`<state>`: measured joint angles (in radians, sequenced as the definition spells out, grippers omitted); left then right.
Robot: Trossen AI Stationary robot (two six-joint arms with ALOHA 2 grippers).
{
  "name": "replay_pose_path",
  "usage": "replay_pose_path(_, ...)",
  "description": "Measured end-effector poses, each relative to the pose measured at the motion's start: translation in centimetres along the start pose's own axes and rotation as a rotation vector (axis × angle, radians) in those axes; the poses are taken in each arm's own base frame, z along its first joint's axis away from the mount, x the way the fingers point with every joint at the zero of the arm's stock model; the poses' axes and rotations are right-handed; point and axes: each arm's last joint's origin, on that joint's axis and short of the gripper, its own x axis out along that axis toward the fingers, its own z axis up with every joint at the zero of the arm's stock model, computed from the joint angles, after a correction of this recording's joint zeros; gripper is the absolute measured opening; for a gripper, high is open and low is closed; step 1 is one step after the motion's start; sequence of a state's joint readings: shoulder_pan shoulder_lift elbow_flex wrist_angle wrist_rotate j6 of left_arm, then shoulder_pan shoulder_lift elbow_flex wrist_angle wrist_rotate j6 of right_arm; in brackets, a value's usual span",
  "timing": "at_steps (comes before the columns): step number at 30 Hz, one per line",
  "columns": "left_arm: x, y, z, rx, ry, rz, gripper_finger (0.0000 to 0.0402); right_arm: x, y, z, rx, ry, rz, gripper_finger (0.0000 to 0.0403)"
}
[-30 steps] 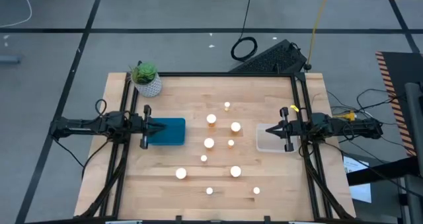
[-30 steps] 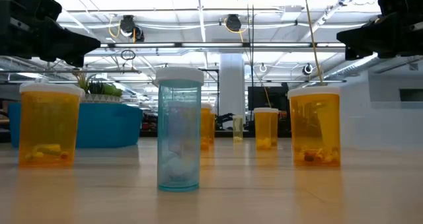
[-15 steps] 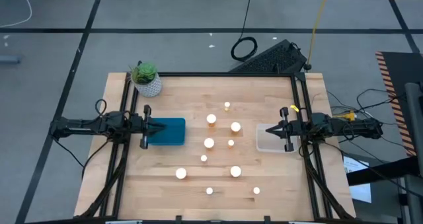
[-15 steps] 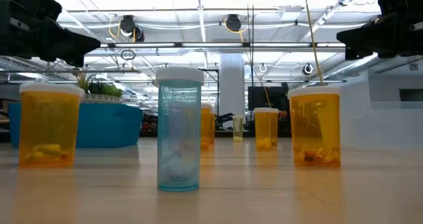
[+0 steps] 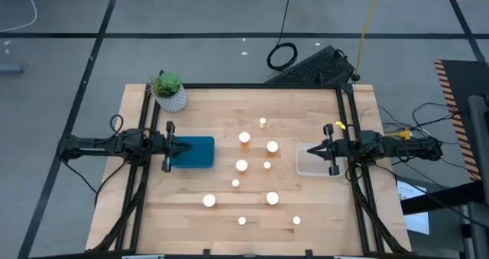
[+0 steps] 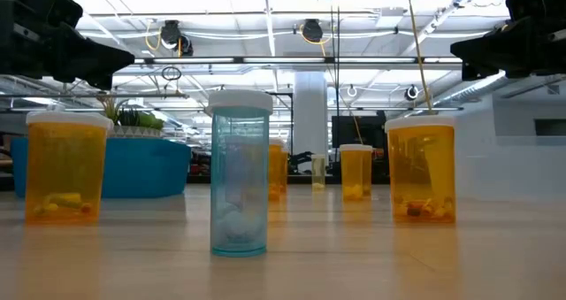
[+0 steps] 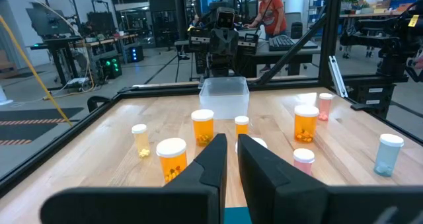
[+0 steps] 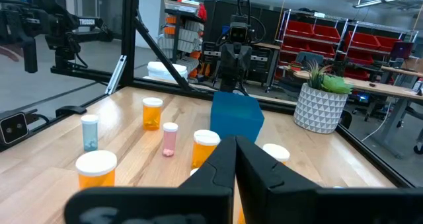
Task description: Pick and place medicine bottles into bin by pill shape (circle, oval)
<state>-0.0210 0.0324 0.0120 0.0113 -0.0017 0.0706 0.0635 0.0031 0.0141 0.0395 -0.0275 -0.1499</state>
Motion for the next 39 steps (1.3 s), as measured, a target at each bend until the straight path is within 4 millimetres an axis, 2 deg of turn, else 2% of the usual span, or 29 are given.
replay_pose_path(27, 0.0, 0.0, 0.0, 0.000, 0.001, 0.000, 0.0042, 0.0, 0.0, 0.2, -0.001, -0.023, -0.005, 0.0000)
replay_pose_path(32, 0.0, 0.0, 0.0, 0.000, 0.000, 0.000, 0.0042, 0.1, -0.2, 0.6, 0.047, -0.050, -0.038, 0.0000)
replay_pose_path(37, 0.0, 0.0, 0.0, 0.000, 0.000, 0.000, 0.0042, 0.5, -0.1, 0.1, 0.142, 0.033, -0.029, 0.0000)
replay_pose_path(39, 0.0, 0.0, 0.0, 0.000, 0.000, 0.000, 0.0042, 0.7, -0.4, 1.6, 0.173, 0.013, -0.033, 0.0000)
